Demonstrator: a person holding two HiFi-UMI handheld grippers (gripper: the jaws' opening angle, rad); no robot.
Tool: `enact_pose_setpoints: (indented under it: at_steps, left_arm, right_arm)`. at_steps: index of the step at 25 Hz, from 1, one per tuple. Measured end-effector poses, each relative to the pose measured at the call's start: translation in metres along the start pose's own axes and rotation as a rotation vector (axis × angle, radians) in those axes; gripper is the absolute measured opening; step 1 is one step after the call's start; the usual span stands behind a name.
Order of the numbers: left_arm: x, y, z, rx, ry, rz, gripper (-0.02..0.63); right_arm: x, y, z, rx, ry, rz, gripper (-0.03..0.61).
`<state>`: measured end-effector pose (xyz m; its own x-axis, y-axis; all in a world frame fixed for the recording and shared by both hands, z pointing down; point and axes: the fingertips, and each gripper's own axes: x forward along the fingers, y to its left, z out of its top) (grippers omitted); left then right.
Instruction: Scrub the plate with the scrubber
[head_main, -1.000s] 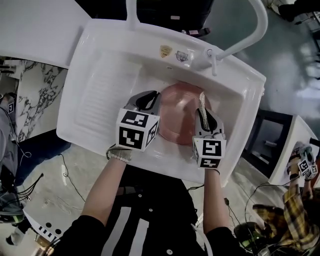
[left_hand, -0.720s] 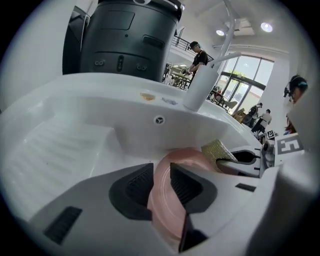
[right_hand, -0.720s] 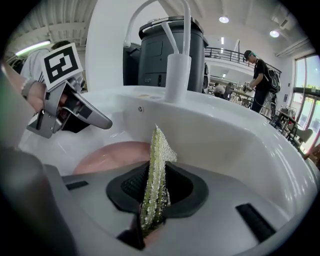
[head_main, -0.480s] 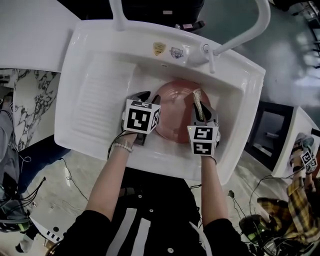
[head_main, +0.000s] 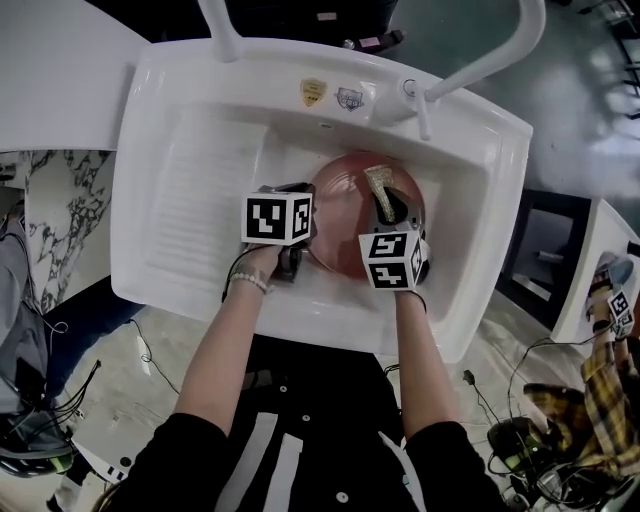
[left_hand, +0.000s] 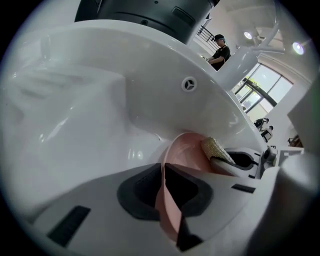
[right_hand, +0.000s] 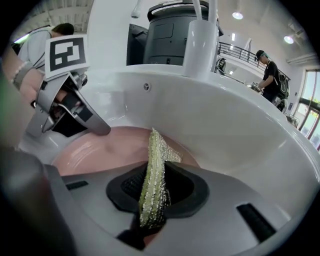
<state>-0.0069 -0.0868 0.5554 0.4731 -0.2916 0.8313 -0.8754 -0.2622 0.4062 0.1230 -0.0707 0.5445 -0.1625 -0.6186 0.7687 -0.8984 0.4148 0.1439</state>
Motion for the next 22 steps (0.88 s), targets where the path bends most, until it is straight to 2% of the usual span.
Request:
enact_pose_setpoints:
  at_steps: [7,12,14,16,22]
  left_arm:
    - [0.0,-0.002,-0.002,-0.007,0.016,-0.04,0.021]
    - [0.0,-0.003,-0.002,-0.063,0.025,-0.075,0.023]
    - [0.001,-0.006,-0.001,-0.082,0.026,-0.098,0.036]
    - [0.0,-0.008,-0.001,-0.095,0.025,-0.116,0.065]
    - [0.0,-0.009,-0.001,-0.098,0.02,-0.128,0.077]
  right_arm:
    - [0.012,0.02,0.007,-0.18,-0.004,0.029,0.074]
    - [0.018,0.047,0.01,-0.506,-0.023,0.107,0.074]
    - [0.018,0.056,0.01,-0.598,-0.037,0.139,0.074]
    - [0.017,0.061,0.011,-0.644,-0.05,0.167,0.074]
    - [0.013,0.069,0.006,-0.729,-0.063,0.23,0.074]
